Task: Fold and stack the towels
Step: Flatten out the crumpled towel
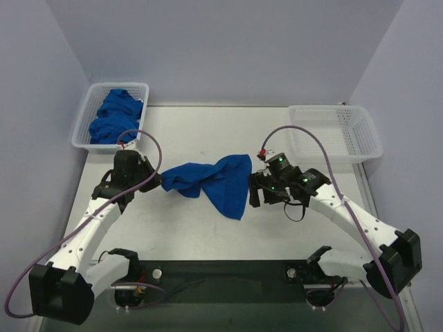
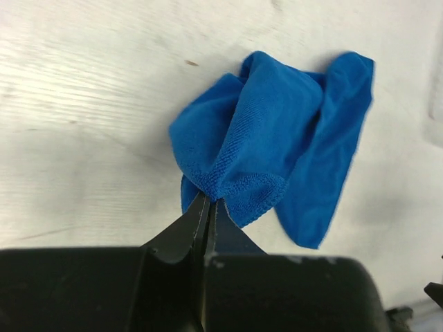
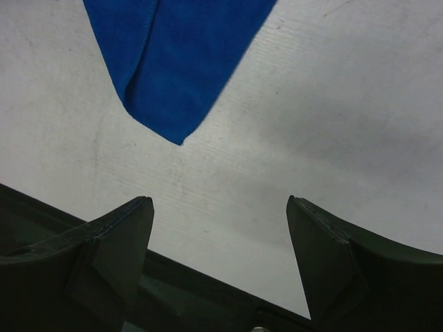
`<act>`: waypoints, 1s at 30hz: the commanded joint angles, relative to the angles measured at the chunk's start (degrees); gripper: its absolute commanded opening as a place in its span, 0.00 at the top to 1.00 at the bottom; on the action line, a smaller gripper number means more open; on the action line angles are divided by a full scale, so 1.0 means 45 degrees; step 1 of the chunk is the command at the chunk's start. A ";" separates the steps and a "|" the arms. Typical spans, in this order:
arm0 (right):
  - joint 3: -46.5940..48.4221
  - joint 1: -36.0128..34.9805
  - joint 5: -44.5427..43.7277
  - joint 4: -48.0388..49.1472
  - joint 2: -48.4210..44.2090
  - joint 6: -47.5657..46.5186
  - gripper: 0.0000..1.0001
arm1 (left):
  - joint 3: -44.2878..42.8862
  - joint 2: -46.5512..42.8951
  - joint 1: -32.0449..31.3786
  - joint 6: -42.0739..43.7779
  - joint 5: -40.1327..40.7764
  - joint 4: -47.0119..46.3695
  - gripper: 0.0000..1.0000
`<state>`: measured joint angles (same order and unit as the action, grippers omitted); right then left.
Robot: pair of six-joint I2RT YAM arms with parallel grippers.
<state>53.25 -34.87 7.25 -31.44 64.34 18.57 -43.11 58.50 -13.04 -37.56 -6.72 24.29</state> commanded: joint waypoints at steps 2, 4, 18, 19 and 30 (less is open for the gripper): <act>0.0157 -0.0960 -0.1044 0.1419 0.1832 0.0971 0.24 | -0.1140 -0.0655 0.0493 0.1176 0.2370 0.1611 0.99; 0.0410 -0.1427 -0.1082 0.1888 0.2887 0.1088 0.30 | -0.1726 -0.0754 0.0709 0.1412 0.2762 0.1944 0.97; 0.1506 -0.2738 -0.2155 0.3120 0.7382 0.1557 0.58 | -0.3837 0.1137 -0.0090 0.3190 0.1790 0.2375 0.09; 0.1428 -0.2739 -0.2312 0.3120 0.7421 0.1596 0.58 | -0.3837 0.1392 -0.0458 0.3345 0.1651 0.2355 0.09; -0.0642 -0.1745 -0.3427 0.3042 0.6798 0.1870 0.59 | -0.4403 0.7053 -0.1439 0.3894 0.2158 0.1105 0.10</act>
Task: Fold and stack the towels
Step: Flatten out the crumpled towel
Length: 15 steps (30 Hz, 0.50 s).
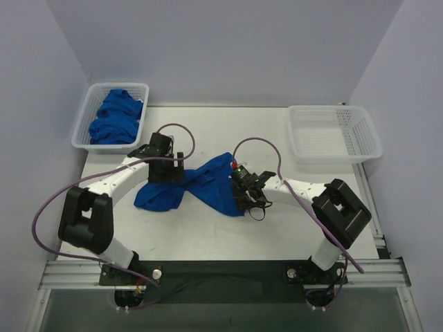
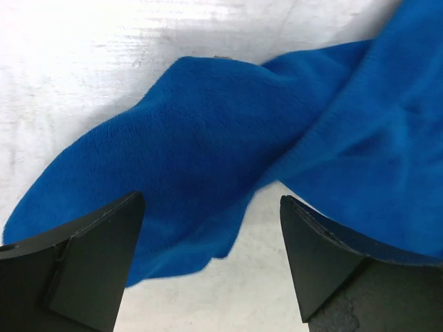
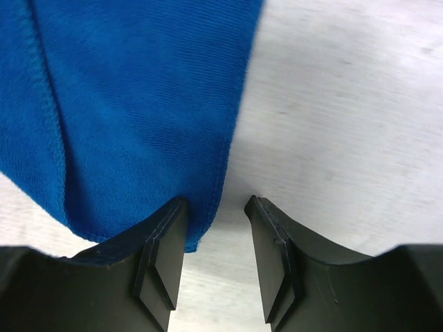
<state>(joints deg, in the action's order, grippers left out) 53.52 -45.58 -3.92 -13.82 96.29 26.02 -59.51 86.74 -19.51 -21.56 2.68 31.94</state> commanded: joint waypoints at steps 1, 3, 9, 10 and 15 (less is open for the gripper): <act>-0.0914 0.0889 -0.0906 -0.0873 -0.0401 0.0233 0.59 | -0.0742 0.1015 -0.0001 0.0222 -0.0066 -0.0556 0.10; -0.1013 0.1748 -0.0847 -0.0912 -0.0655 0.0097 0.59 | -0.0625 0.1367 -0.0001 -0.0070 -0.0688 -0.0322 0.12; 0.0117 0.3115 -0.0808 -0.1049 -0.0345 -0.0858 0.59 | 0.2612 -0.0245 -0.0350 -0.2139 -0.4102 -0.0691 0.14; 0.0332 0.3253 -0.0769 -0.1068 -0.0227 -0.0938 0.59 | 0.3275 -0.0658 -0.0488 -0.2819 -0.4478 -0.0808 0.14; 0.1562 0.3918 -0.0476 -0.1263 0.0477 -0.1387 0.59 | 0.6560 -0.4692 -0.1621 -0.4932 -0.5555 -0.0947 0.14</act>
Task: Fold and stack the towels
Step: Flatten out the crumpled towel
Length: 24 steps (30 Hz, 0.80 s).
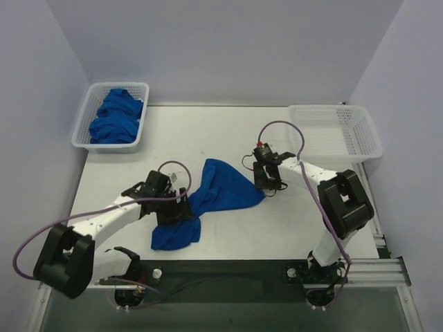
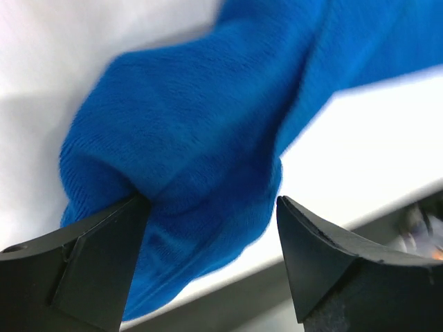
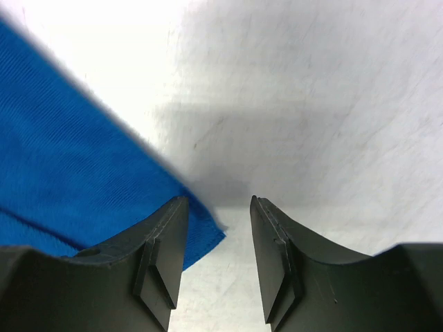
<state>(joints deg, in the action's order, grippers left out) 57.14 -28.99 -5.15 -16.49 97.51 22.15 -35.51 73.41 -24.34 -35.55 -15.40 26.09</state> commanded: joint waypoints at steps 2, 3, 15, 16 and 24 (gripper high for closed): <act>0.0914 0.0291 -0.0009 -0.0768 0.0108 -0.0820 0.58 | 0.1600 -0.2967 -0.0744 -0.2723 -0.1462 0.0801 0.14; 0.0953 0.0291 0.0050 -0.0788 0.0011 -0.0898 0.58 | 0.1524 -0.3997 -0.0783 -0.2880 -0.1248 0.0998 0.14; 0.0291 -0.0236 0.1632 -0.1023 -0.2567 -0.0294 0.55 | -0.4000 -0.0225 -0.0042 -0.0404 0.2131 0.0592 0.25; 0.0173 -0.0295 0.1593 -0.1061 -0.2723 -0.0255 0.55 | -0.5010 0.0381 -0.0002 0.0218 0.2326 0.0532 0.28; -0.1271 -0.0842 0.1242 -0.1160 -0.4149 0.0194 0.53 | -0.8689 0.5657 -0.0119 0.3773 0.3128 0.0218 0.30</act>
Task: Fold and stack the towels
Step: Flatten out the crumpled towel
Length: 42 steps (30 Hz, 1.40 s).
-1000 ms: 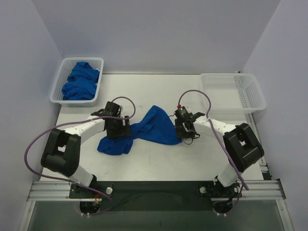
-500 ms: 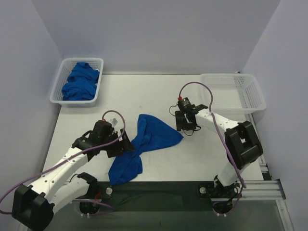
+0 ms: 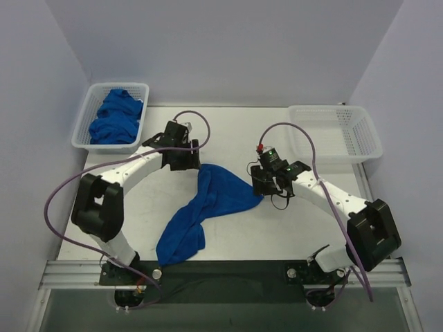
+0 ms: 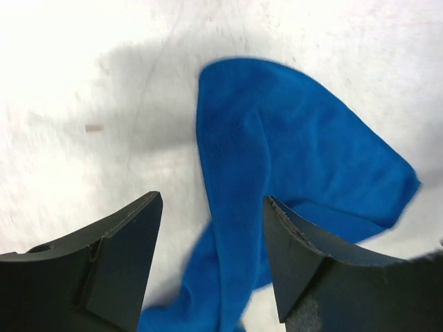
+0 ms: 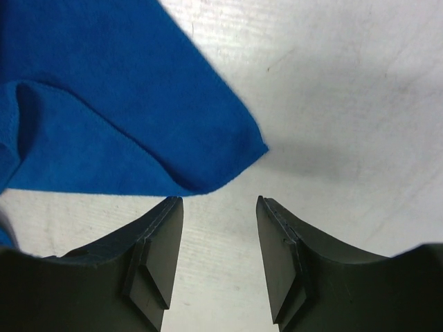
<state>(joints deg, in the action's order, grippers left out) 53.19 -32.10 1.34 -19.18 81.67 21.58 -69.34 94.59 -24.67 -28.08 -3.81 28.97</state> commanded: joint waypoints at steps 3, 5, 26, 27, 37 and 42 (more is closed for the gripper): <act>-0.0647 -0.0386 -0.0240 -0.0660 -0.1019 0.0477 0.52 | -0.1834 0.2045 -0.0085 0.2721 0.0769 -0.0383 0.30; -0.0862 -0.0581 -0.0240 -0.0738 -0.1253 0.0594 0.52 | -0.2090 0.2727 -0.0163 0.3191 0.1021 -0.0364 0.30; -0.1488 -0.0973 -0.1021 -0.1070 -0.1664 0.0750 0.51 | -0.3790 0.5172 -0.0945 0.3622 0.2371 -0.0813 0.42; -0.1488 -0.0973 -0.1060 -0.1051 -0.1664 0.0750 0.51 | -0.3790 0.5153 -0.0964 0.3564 0.2294 -0.0832 0.43; -0.1371 -0.0914 -0.1568 -0.1050 -0.1626 0.0770 0.51 | -0.4199 0.4624 -0.0925 0.3504 0.2527 -0.0891 0.42; -0.1292 -0.0914 -0.1646 -0.1050 -0.1489 0.0770 0.51 | -0.4278 0.5113 -0.0964 0.3505 0.2371 -0.0891 0.42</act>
<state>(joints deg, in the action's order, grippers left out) 47.22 -36.10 -3.73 -22.11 75.42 24.27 -86.04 117.32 -28.84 -12.64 6.68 26.63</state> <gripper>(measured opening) 0.492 0.580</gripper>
